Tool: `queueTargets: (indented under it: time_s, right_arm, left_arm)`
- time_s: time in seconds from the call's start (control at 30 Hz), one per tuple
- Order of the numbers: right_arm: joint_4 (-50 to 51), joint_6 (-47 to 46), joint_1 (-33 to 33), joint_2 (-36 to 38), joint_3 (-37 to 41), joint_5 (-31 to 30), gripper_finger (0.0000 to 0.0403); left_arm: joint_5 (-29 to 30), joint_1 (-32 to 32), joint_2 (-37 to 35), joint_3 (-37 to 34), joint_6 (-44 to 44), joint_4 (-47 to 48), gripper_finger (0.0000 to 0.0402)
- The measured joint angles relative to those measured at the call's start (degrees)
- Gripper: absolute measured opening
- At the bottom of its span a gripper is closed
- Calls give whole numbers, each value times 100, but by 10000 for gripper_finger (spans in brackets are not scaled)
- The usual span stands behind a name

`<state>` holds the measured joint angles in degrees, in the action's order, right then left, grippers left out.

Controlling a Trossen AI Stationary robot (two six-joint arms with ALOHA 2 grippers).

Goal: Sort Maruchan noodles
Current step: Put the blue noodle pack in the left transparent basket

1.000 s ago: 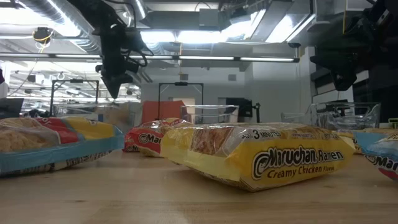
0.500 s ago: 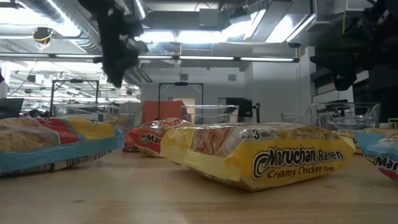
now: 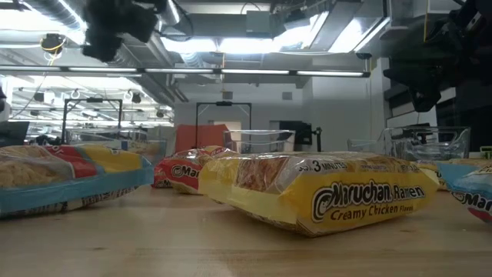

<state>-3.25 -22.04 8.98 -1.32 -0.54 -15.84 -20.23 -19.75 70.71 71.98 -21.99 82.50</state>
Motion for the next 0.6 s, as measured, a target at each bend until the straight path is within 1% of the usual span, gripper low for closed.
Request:
queueTargets:
  time_s: [0.17, 0.27, 0.37, 0.43, 0.6]
  right_arm:
    - [2, -7, 0, 0, 0, 2, 156]
    - [2, -7, 2, 0, 0, 28, 156]
    - [13, -11, 0, 0, 2, 138, 156]
    - [32, -13, 0, 0, 0, 218, 156]
    - [46, -55, 0, -1, 0, 598, 156]
  left_arm:
    - [-5, 1089, -28, -219, -1312, 35, 46]
    - [65, 1625, -14, -529, -1947, -383, 46]
    - [62, 2044, 30, -1029, -2632, -1266, 46]
    - [121, 2257, 29, -1387, -3094, -2033, 46]
    - [724, 2737, 52, -2286, -3708, -4451, 46]
